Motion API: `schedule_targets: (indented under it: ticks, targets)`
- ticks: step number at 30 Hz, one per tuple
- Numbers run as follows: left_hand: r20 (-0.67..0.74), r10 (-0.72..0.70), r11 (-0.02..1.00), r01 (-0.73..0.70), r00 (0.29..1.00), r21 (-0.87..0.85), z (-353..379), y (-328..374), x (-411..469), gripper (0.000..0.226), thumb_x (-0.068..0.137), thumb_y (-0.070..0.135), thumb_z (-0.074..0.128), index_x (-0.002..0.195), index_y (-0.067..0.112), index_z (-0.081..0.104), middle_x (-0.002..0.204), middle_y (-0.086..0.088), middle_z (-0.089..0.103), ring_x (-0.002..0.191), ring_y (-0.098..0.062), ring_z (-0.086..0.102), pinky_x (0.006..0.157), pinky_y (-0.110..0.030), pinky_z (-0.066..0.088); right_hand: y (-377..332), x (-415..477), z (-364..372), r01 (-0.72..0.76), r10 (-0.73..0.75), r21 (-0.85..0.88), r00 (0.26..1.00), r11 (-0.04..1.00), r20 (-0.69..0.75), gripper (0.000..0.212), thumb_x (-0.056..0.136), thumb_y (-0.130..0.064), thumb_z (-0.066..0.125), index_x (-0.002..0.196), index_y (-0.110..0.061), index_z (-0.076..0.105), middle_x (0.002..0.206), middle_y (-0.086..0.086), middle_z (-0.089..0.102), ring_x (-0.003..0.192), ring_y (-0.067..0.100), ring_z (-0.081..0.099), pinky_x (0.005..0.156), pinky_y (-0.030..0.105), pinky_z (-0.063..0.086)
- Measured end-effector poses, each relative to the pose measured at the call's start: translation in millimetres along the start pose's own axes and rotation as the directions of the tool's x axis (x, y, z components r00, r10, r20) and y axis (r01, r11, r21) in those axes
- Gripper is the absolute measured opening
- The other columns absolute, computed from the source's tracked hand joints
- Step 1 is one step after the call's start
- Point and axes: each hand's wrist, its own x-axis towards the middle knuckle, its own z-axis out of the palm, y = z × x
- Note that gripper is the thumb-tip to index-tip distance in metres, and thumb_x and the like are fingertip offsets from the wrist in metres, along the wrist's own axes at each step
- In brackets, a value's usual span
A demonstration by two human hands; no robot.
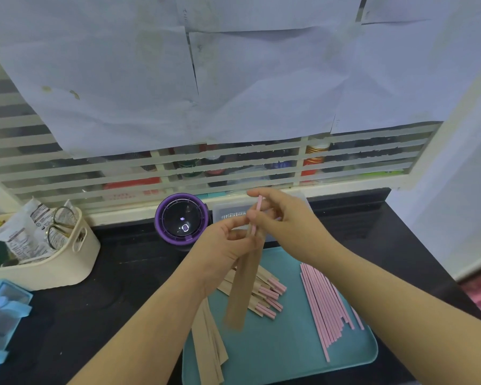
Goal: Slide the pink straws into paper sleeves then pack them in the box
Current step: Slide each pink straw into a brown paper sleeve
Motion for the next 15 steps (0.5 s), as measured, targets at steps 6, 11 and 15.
schedule_targets:
  ticks: [6,11,15]
  targets:
    - [0.008,0.008,1.0,-0.008,1.0,-0.028,-1,-2,-2,0.031,0.084,0.008,0.066,0.113,0.018,0.065,0.098,-0.01,0.073,0.099,-0.028,0.067,0.097,-0.048,0.049,2,-5,-9,0.049,0.016,-0.191,0.946,0.98,0.323,0.045,0.098,-0.036,0.042,0.142,-0.034,0.036,0.127,-0.014,0.043,0.112,0.004,0.046,0.091,0.016,0.036]
    - [-0.063,-0.023,0.999,0.021,0.998,-0.038,-4,-15,1,0.038,0.083,0.001,0.066,0.113,0.024,0.063,0.084,0.003,0.073,0.083,-0.016,0.067,0.084,-0.035,0.054,46,-10,-29,-0.154,0.197,-0.21,0.958,0.966,0.207,0.041,0.097,-0.037,0.043,0.136,-0.023,0.048,0.12,-0.013,0.056,0.106,0.013,0.057,0.089,0.023,0.044]
    - [-0.128,-0.104,0.979,0.079,0.986,-0.19,-9,-29,3,0.036,0.086,-0.002,0.06,0.116,0.017,0.061,0.095,-0.003,0.067,0.086,-0.017,0.064,0.072,-0.026,0.054,119,-28,-22,-0.352,0.544,-0.519,0.791,0.779,0.281,0.027,0.095,-0.026,0.05,0.112,-0.012,0.065,0.113,0.002,0.066,0.102,0.021,0.061,0.091,0.03,0.048]
